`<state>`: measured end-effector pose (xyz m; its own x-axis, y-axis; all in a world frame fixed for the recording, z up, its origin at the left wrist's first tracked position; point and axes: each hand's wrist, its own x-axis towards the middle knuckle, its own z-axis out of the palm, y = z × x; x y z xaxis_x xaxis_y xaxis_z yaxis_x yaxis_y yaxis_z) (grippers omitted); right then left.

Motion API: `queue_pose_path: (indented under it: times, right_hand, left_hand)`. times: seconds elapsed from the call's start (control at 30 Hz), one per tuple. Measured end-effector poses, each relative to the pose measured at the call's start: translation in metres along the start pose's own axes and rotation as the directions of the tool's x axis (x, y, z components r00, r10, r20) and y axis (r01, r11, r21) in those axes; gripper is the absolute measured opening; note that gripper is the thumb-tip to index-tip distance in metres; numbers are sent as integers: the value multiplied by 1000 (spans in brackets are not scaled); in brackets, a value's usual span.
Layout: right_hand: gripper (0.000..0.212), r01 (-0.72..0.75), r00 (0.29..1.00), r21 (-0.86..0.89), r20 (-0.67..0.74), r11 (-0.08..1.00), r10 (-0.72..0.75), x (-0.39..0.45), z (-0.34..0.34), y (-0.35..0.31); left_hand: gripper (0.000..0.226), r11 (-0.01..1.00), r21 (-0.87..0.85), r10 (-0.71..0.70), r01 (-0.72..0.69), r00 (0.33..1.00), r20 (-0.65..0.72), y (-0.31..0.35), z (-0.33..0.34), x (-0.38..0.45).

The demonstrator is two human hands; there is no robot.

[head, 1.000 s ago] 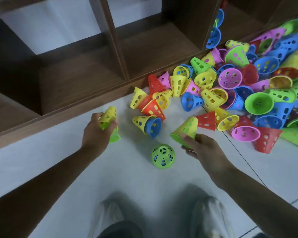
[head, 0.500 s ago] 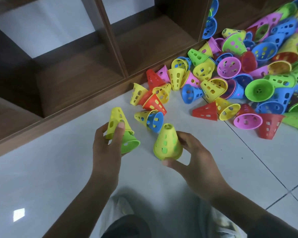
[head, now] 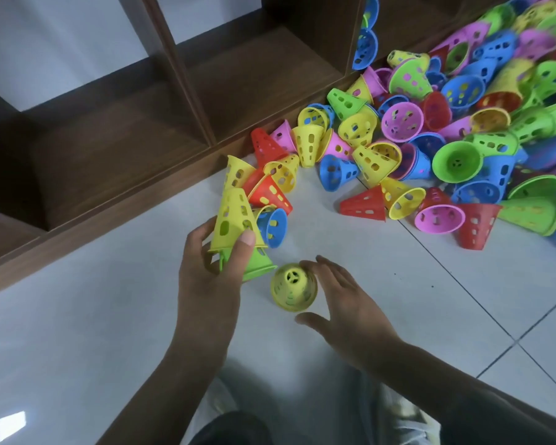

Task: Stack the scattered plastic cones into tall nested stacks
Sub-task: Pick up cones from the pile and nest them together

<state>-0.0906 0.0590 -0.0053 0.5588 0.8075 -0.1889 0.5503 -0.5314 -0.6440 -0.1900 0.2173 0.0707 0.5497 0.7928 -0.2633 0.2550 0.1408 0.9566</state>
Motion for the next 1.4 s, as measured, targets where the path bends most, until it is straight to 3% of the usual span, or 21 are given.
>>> queue_pose_path:
  times: [0.17,0.4,0.63,0.83,1.17,1.4]
  right_hand:
    - [74,-89,996,41,-10,995,90,-14,-13,17]
    - [63,-178,976,170,-97,969,197,-20,-22,31]
    - [62,-193,970,188,-112,963,217,-19,-27,36]
    - [60,-195,967,188,-129,963,221,-20,-28,43]
    - [50,-146,966,168,-186,975,177,-5,-32,55]
    - [46,-90,977,108,-184,990,109,27,-44,54]
  left_hand:
    - [52,991,78,107,-113,992,73,3,17,1]
    - [69,956,196,171,-218,958,232,-16,35,-6]
    - [71,926,290,142,-240,936,321,-40,27,-14]
    - [72,866,420,141,-272,938,316,-68,15,-14]
    - [64,750,506,140,-427,849,510,-74,-14,8]
    - [49,801,456,192,-387,889,416,-68,-27,44]
